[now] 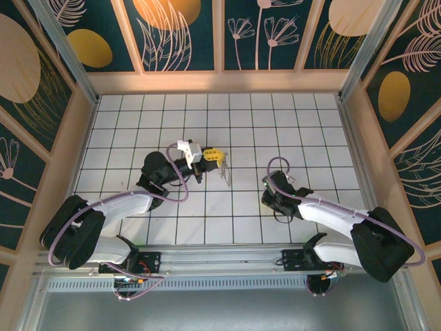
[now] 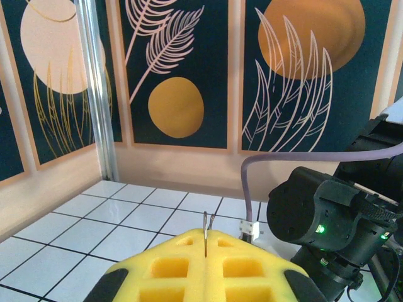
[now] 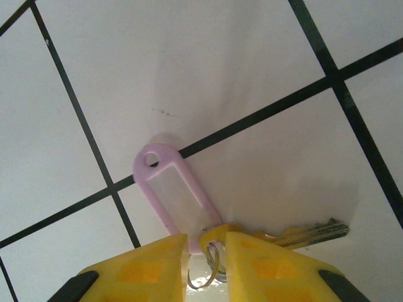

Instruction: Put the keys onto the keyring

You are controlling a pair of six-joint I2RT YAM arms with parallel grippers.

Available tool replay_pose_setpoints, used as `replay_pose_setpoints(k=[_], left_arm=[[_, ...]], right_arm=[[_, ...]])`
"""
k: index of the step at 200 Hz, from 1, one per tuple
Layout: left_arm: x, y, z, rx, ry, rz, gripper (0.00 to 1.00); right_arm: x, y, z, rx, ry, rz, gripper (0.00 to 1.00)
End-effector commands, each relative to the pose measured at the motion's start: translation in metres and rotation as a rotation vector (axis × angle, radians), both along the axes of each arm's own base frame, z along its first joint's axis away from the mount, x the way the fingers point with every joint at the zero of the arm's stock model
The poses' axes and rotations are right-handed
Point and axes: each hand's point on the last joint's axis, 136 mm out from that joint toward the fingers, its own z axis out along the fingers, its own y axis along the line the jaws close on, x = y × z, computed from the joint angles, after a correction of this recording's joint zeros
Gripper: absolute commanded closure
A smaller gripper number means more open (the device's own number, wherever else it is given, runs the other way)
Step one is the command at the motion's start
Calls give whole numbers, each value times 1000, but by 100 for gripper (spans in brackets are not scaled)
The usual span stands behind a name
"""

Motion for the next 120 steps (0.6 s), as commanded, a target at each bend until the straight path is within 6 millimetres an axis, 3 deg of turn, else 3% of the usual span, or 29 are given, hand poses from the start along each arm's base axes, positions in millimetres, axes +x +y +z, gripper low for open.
replay_pose_setpoints(k=[1,120], left_arm=[[-6,-1,9,-30,-36,-25,100],[-4,-3,9,-34,-31,-34,100]], right_arm=[[1,-1,-4,-6,5,15,79],[11,-1,0,-13,-9,32,88]])
